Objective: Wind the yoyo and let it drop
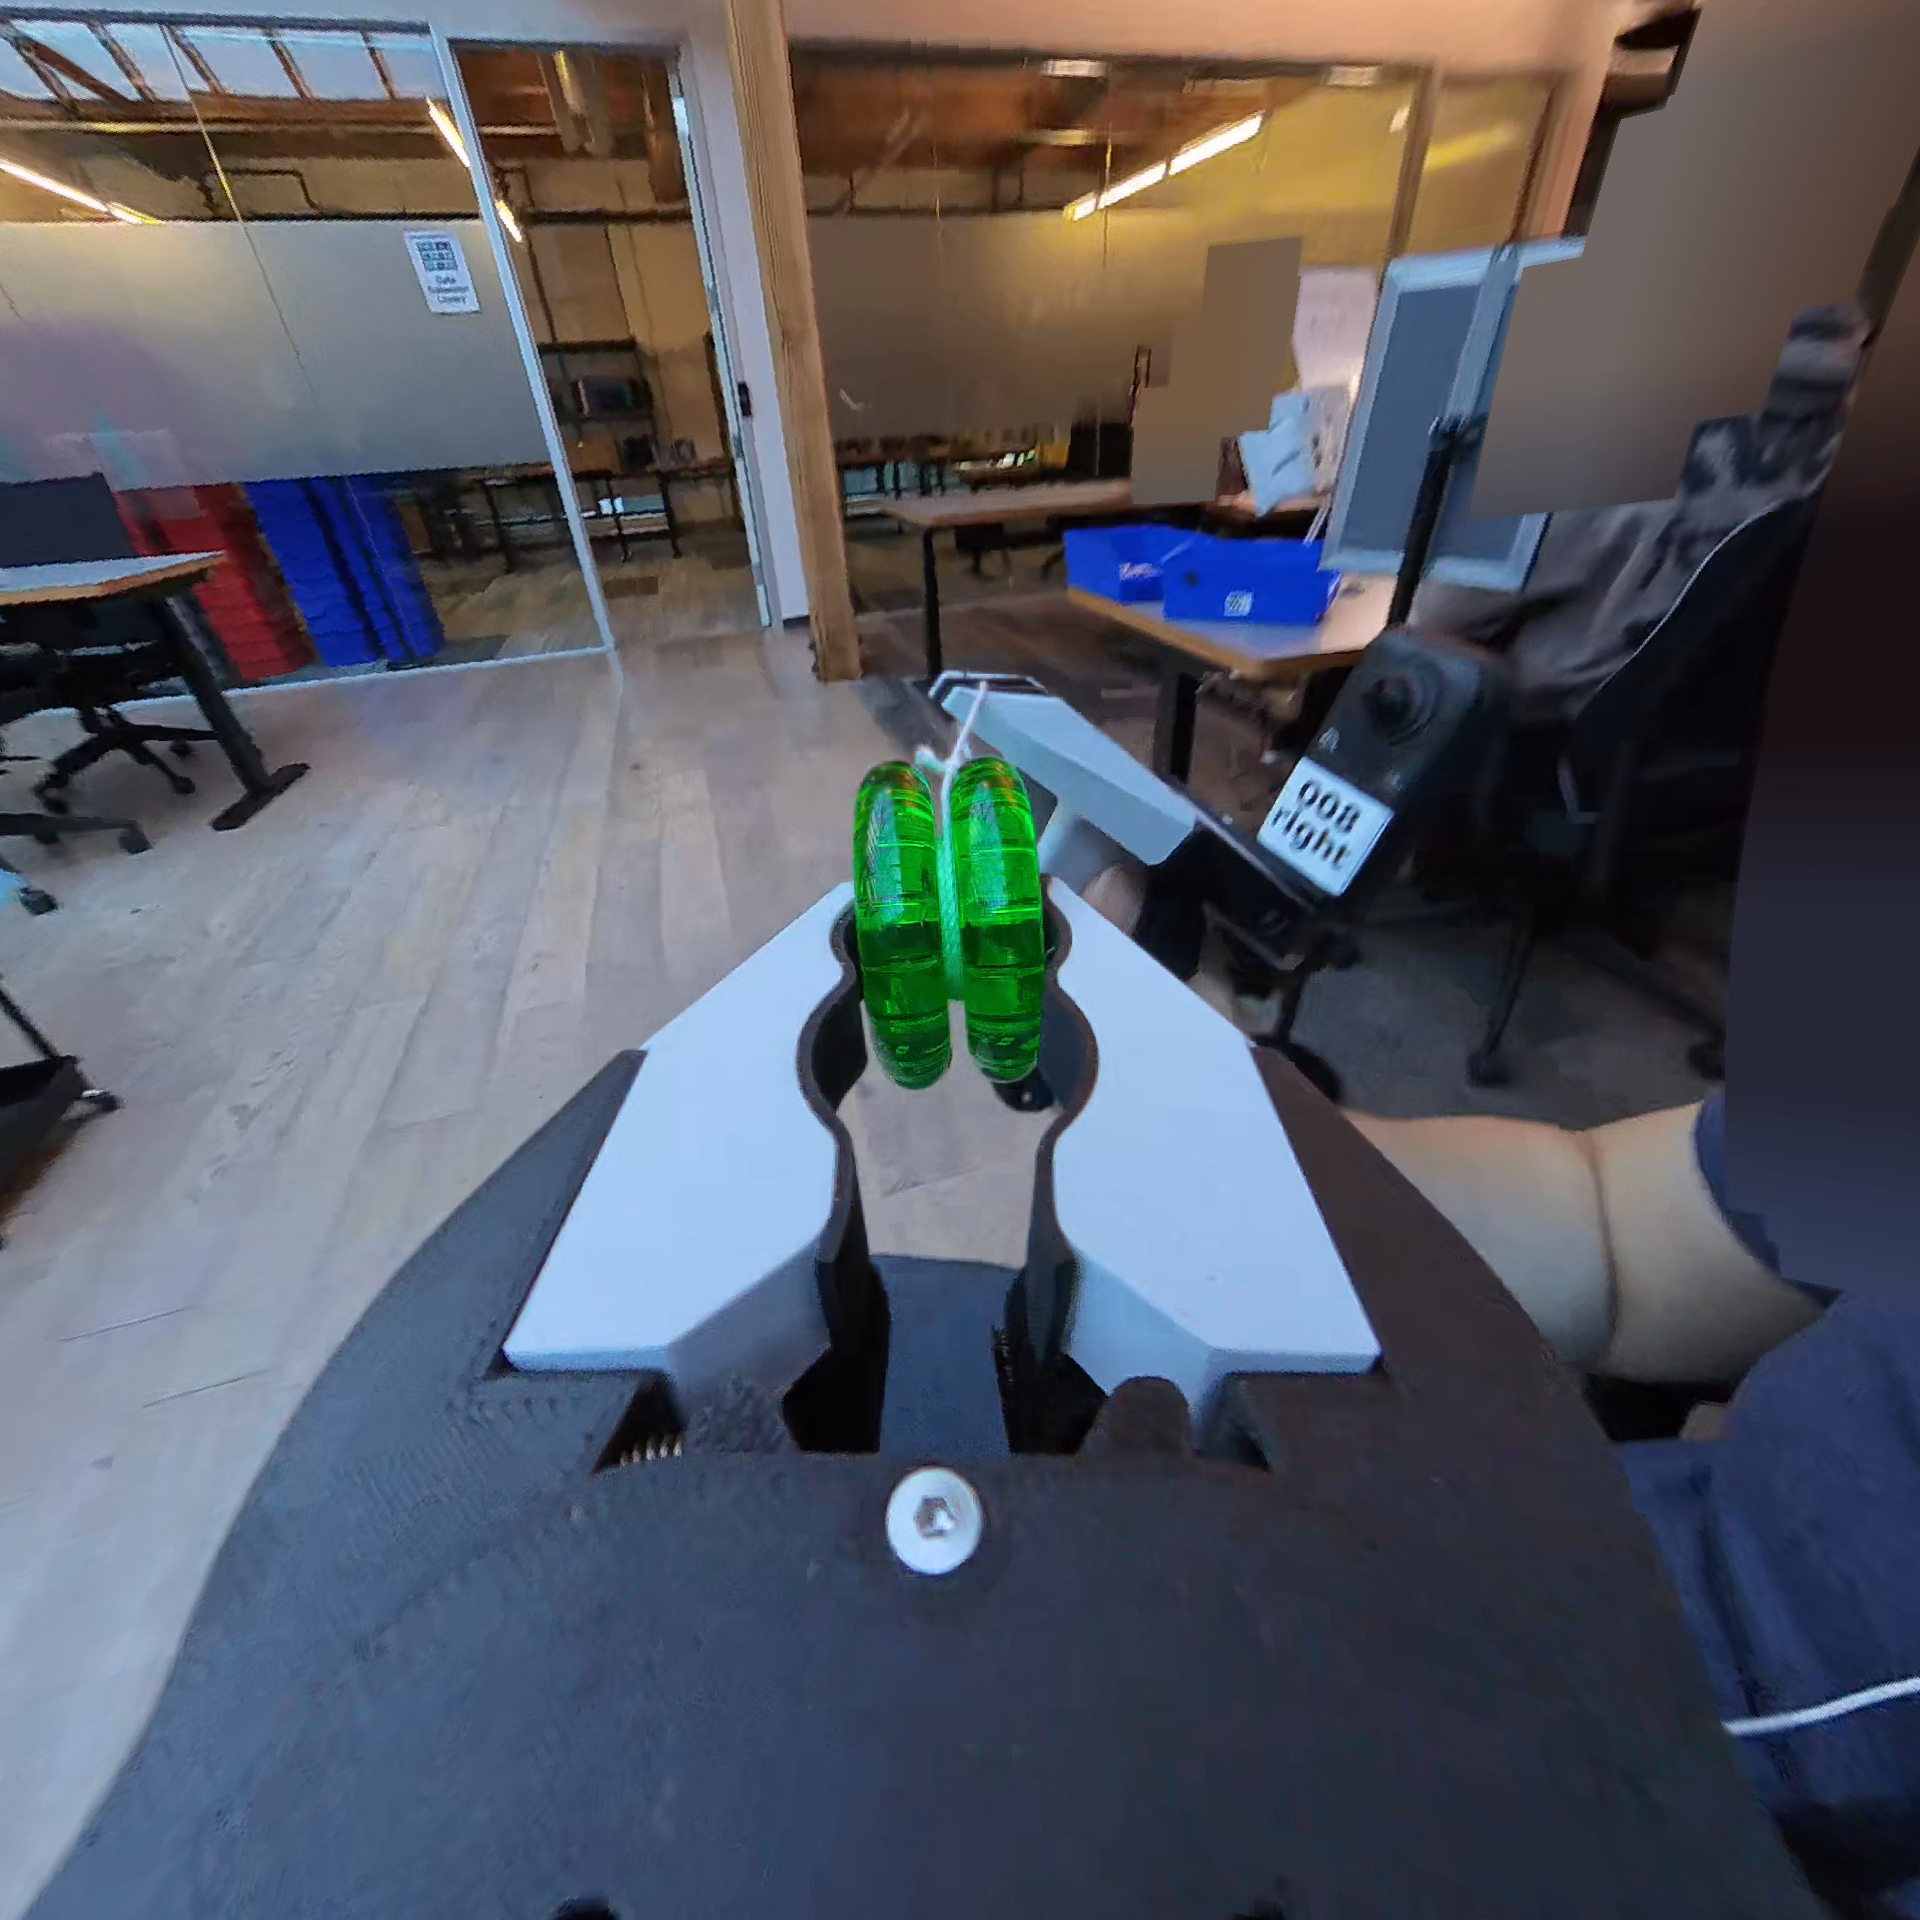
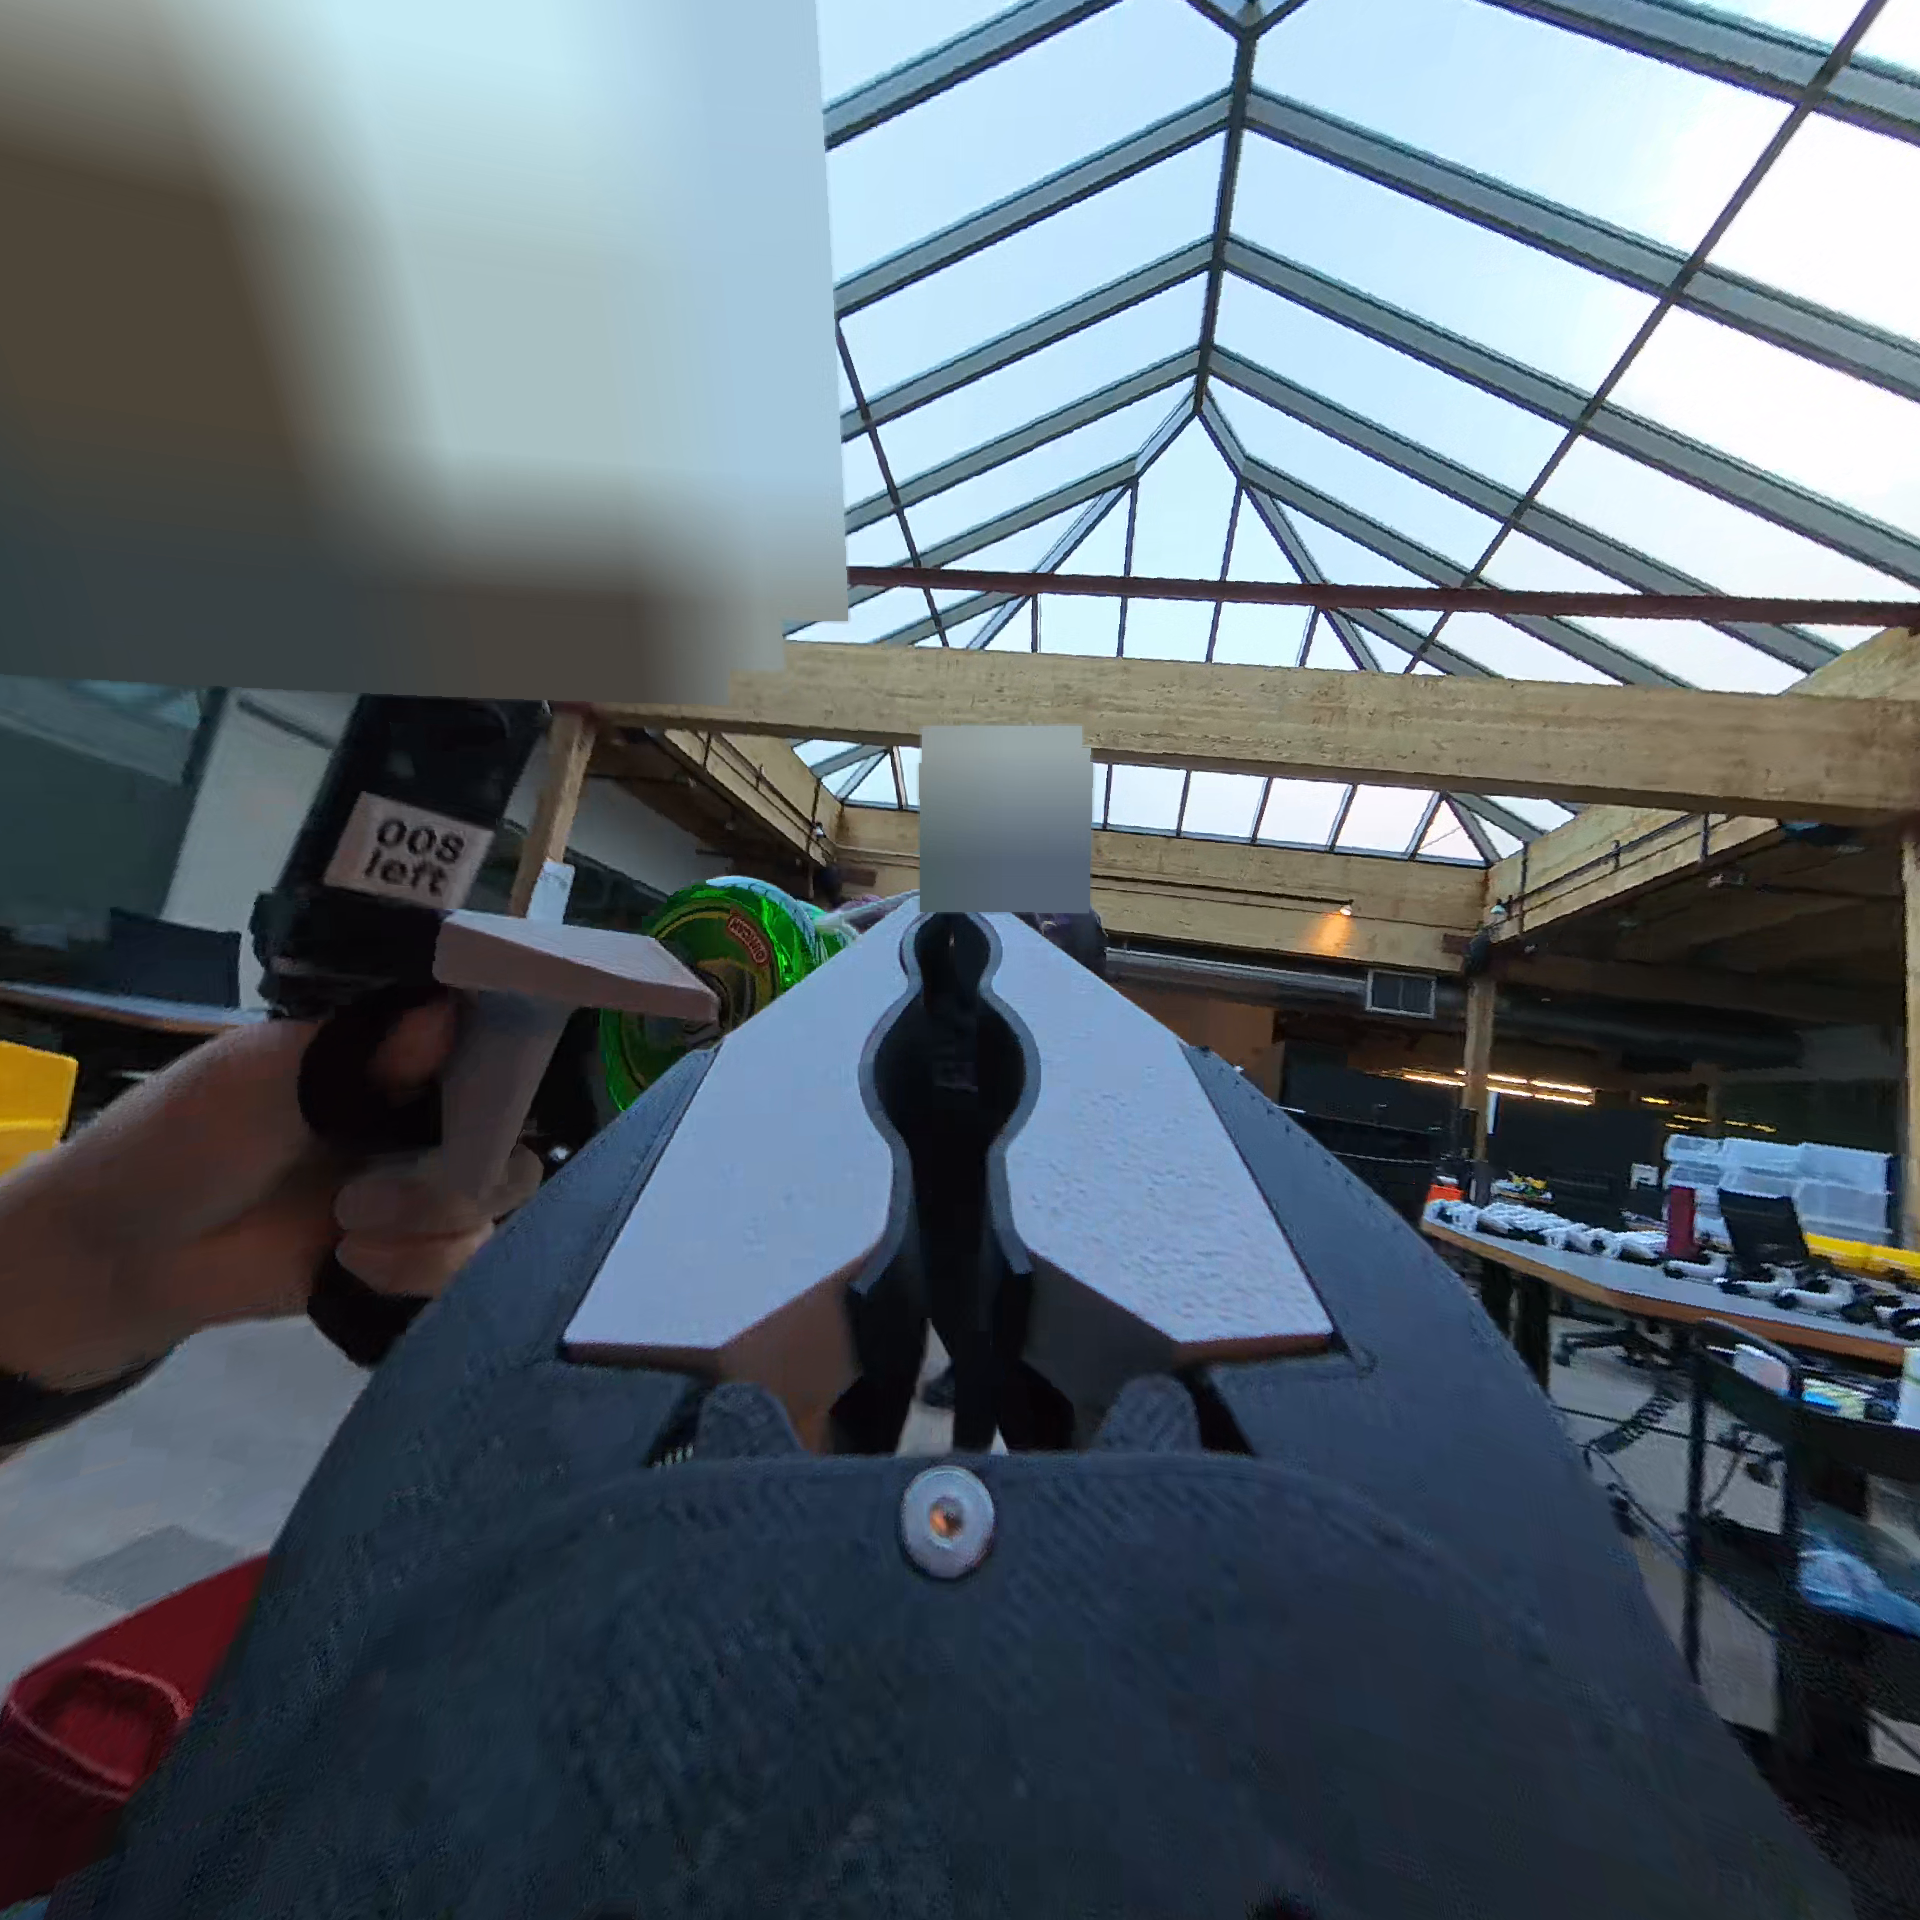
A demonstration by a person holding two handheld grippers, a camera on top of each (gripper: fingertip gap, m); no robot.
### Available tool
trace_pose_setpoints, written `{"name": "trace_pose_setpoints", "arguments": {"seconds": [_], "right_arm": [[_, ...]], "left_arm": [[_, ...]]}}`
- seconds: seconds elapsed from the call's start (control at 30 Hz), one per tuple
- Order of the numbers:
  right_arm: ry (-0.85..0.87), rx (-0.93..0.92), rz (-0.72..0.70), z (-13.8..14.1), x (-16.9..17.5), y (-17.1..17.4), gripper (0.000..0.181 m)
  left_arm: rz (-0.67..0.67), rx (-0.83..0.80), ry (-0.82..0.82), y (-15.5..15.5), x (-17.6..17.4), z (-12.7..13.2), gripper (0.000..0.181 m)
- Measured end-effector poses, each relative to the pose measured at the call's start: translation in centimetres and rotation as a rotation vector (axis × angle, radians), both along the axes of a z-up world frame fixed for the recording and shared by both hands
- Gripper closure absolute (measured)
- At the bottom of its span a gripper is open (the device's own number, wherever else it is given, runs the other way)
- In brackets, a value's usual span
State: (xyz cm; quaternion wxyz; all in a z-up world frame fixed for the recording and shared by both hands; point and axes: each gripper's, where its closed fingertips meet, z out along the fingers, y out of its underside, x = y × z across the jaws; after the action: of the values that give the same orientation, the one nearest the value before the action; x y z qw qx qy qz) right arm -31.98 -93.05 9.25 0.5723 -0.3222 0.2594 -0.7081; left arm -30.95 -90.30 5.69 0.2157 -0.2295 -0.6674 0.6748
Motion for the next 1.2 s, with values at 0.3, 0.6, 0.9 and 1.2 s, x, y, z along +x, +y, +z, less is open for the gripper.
{"name": "trace_pose_setpoints", "arguments": {"seconds": [0.3,0.6,0.9,1.2], "right_arm": [[0.008,-0.047,-0.274,0.1,-1.2,-2.6,0.181],[0.016,-0.108,-0.316,-0.3,-1.5,-4.0,0.168],[-0.059,-0.11,-0.108,0.2,-2.8,-2.8,0.18],[-0.013,-0.174,-0.338,0.4,-2.6,-2.9,0.181]], "left_arm": [[-0.304,0.112,0.64,-1.9,-2.2,-0.8,0.154],[-0.235,0.106,0.293,-2.2,-4.0,-2.3,0.155],[-0.237,0.171,0.163,-1.5,-4.5,-2.3,0.154],[-0.223,0.183,0.205,-2.0,-4.6,-2.9,0.154]]}}
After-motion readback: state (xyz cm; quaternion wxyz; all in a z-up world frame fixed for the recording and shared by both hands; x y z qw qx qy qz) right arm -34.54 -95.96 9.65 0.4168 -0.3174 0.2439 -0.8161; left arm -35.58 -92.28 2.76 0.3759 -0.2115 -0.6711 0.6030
